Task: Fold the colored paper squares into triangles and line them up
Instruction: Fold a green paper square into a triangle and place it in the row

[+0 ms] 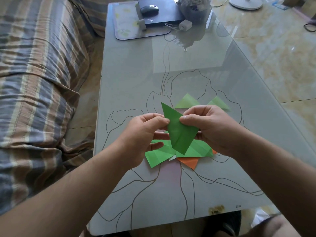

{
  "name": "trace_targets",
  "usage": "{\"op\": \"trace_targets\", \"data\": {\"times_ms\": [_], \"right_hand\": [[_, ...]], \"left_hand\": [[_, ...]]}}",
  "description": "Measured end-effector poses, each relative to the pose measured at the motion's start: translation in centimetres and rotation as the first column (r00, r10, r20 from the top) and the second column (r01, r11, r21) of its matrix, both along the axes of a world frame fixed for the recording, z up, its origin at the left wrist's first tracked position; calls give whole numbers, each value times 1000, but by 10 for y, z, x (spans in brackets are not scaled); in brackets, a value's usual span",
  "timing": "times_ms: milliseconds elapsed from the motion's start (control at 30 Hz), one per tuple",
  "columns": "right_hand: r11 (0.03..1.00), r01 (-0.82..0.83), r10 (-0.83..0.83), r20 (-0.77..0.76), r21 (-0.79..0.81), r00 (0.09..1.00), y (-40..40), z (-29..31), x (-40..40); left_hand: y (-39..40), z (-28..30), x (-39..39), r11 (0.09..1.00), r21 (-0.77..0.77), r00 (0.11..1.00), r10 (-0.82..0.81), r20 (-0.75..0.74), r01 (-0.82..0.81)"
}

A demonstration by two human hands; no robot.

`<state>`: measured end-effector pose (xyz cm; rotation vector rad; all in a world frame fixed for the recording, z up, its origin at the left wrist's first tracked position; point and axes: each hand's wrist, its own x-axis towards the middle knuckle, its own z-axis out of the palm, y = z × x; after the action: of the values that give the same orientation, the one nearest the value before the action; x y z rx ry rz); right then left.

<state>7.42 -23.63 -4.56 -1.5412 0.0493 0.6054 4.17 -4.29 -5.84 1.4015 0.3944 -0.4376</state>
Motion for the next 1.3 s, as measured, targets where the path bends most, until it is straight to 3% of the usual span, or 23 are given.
{"op": "trace_targets", "data": {"times_ms": [1300], "right_hand": [[996,-69,72,42,-52,997,4,2,-5]], "left_hand": [[3,-5,5,978,-101,983,182,-14,-182]]}}
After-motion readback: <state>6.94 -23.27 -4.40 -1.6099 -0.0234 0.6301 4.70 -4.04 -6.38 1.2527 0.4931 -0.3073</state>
